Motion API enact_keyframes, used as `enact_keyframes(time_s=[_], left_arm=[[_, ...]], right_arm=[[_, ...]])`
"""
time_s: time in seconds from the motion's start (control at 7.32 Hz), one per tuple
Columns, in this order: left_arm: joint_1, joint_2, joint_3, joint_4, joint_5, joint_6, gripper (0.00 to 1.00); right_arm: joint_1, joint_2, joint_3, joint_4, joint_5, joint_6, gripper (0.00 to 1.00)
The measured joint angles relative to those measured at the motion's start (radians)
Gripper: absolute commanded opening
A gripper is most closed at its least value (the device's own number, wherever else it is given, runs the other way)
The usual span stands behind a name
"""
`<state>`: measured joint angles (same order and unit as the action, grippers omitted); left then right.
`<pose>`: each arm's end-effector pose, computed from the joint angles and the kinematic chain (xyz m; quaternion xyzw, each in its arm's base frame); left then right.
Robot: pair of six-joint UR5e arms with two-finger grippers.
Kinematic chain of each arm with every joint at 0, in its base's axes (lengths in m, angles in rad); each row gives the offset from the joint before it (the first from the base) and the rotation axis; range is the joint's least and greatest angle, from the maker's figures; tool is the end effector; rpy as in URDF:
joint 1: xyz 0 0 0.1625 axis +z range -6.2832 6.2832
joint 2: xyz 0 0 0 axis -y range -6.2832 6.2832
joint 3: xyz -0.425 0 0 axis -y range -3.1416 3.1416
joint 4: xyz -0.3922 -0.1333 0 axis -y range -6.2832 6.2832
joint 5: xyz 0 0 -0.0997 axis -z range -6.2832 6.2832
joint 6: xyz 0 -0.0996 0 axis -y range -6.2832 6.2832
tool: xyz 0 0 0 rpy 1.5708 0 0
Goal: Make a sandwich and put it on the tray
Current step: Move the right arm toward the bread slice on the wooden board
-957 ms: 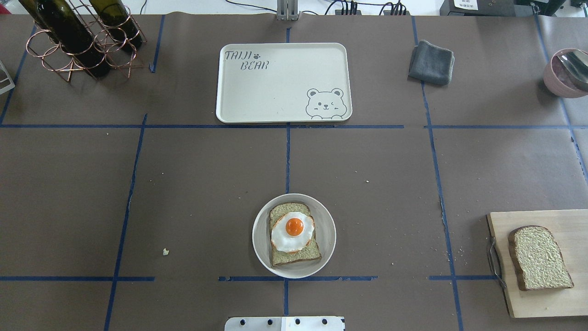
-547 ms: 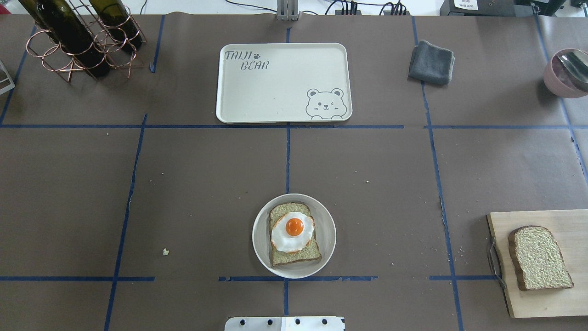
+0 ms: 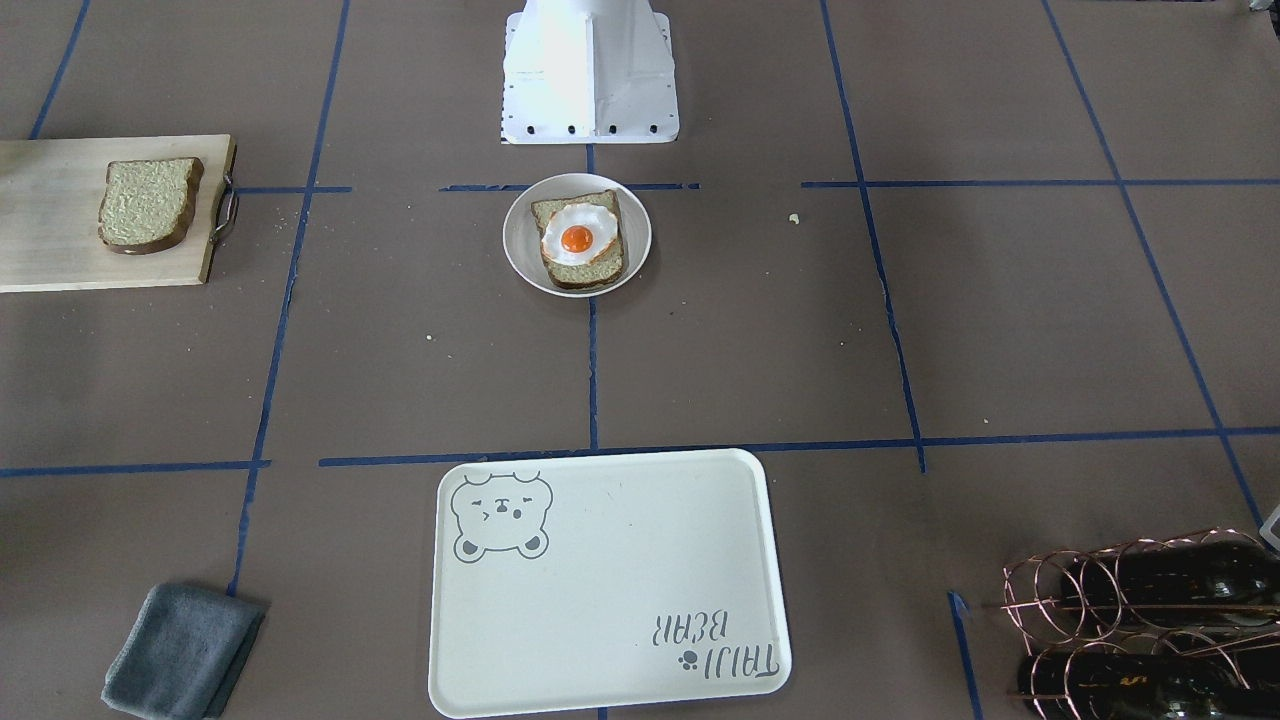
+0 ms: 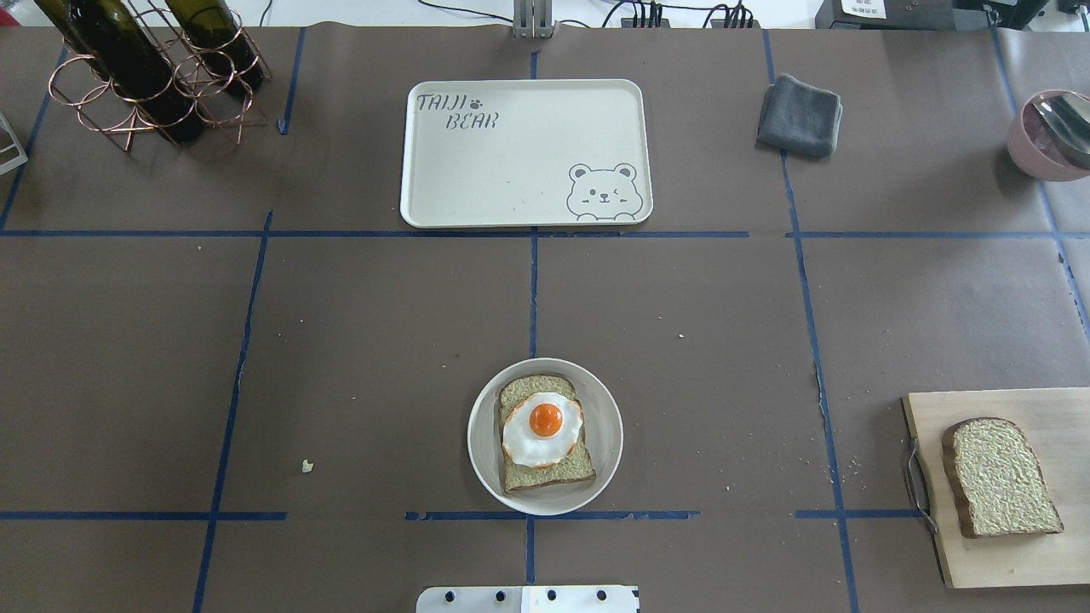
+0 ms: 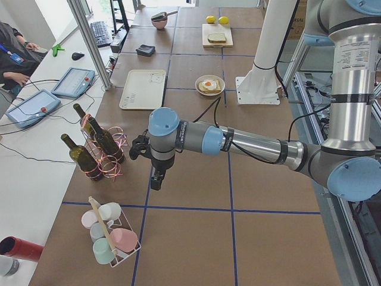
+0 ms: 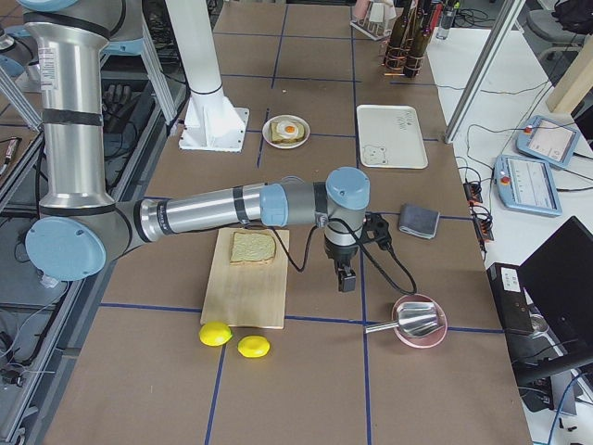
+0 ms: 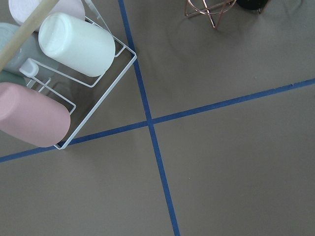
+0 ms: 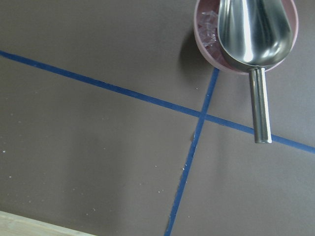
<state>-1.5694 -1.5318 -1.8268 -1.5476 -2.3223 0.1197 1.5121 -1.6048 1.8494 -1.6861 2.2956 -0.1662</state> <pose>-0.0646 -0.4784 0.5549 0.1114 0.3593 0.0915 0.9220 0.0393 -0.4777 0.5534 0.0793 -0.3500 -0.1275 0.9246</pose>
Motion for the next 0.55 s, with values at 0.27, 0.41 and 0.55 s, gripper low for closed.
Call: enact_keyframes(time_s=[0.27,0.41,0.55], left_arm=[[0.001,-0.001,0.002,-0.002,0.000,0.000,1.00],[0.002,-0.001,0.005,-0.003,0.000,0.000,1.00],[0.003,-0.002,0.007,-0.006,0.000,0.000,1.00]], right_arm=[[-0.013,-0.057,0.059,0.026,0.099,0.016,1.00],[-0.028,-0.098,0.067,0.106,0.134,0.058,1.00],[-0.064,-0.154,0.069,0.258,0.143,0.169,1.00]])
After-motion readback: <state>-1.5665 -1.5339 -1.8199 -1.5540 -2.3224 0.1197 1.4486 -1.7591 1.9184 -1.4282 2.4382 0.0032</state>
